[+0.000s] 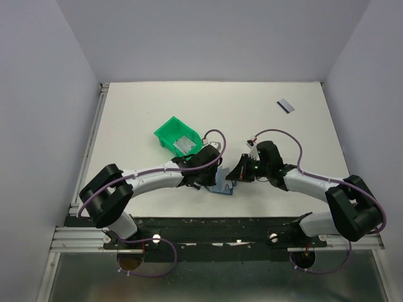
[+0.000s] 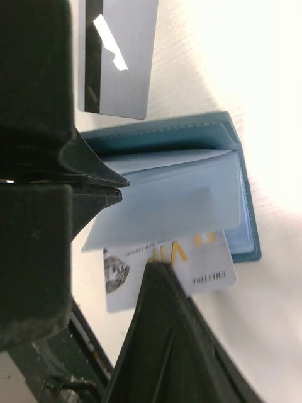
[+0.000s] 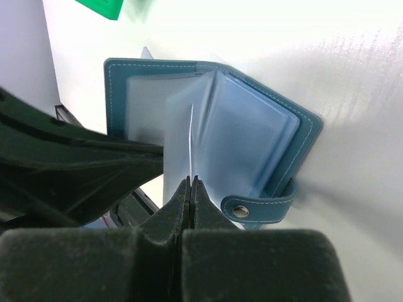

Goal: Put the credit cards into the card holder
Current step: Turn over the card slot in the card holder.

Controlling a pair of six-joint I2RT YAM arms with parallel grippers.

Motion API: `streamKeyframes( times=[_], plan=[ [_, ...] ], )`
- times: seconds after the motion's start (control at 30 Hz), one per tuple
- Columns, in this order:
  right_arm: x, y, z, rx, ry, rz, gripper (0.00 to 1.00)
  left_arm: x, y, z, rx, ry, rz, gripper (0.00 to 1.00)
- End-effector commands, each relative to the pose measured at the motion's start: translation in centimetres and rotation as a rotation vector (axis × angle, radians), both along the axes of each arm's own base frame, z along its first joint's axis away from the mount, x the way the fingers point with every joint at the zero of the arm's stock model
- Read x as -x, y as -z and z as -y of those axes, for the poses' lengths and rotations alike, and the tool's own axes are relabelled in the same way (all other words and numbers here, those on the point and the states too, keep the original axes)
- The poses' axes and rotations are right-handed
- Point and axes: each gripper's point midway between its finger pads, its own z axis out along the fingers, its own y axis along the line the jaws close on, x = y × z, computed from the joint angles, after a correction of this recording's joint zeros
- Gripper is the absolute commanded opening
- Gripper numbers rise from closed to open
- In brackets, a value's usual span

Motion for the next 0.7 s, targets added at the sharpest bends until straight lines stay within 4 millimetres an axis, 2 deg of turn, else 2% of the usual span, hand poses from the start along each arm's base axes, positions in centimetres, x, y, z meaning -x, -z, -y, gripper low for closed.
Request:
streamKeyframes(
  times=[0.0, 0.47, 0.67],
  plan=[
    [-0.1, -0.3, -0.5, -0.033, -0.025, 0.009, 0.0, -0.5, -3.9, 0.6, 0.067, 0.006, 0.07, 0.0],
    [-0.9, -1.7, -2.1, -0.11, -0.07, 0.018, 0.0, -0.9, -8.0, -0.1, 0.136, -0.017, 0.162, 0.0],
    [-1.3, -1.8, -2.9, -0.153, -0.078, 0.003, 0.0, -0.9, -9.2, 0.9, 0.178, 0.033, 0.183, 0.0]
  ],
)
